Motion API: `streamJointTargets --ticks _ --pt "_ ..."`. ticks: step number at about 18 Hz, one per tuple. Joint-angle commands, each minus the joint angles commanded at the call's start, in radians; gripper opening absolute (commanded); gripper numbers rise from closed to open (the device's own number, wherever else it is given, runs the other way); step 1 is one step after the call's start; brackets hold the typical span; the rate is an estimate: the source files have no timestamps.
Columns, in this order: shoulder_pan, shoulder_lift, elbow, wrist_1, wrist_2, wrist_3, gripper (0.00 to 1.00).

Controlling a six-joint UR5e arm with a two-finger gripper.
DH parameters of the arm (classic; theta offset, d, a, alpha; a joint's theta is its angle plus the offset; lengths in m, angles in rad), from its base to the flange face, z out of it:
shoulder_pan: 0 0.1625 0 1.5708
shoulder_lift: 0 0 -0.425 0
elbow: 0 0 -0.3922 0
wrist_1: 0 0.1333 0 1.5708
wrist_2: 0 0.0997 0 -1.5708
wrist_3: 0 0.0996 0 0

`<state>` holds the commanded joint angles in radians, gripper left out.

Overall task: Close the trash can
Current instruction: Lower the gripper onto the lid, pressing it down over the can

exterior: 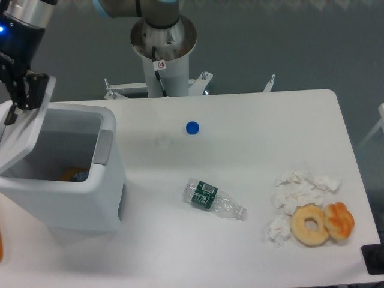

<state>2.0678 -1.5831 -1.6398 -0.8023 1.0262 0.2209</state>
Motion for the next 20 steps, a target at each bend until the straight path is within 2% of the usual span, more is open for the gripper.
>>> streamJointTargets --ticks 8,12,20 --pt "0.057 -0.002 -0.009 -0.002 -0.002 0.009 1.00" --pt "0.074 0.000 -0.037 -0.002 -0.002 0.070 1.00" --pt "0.091 0.000 -0.048 -0.023 -0.002 0.086 1.00"
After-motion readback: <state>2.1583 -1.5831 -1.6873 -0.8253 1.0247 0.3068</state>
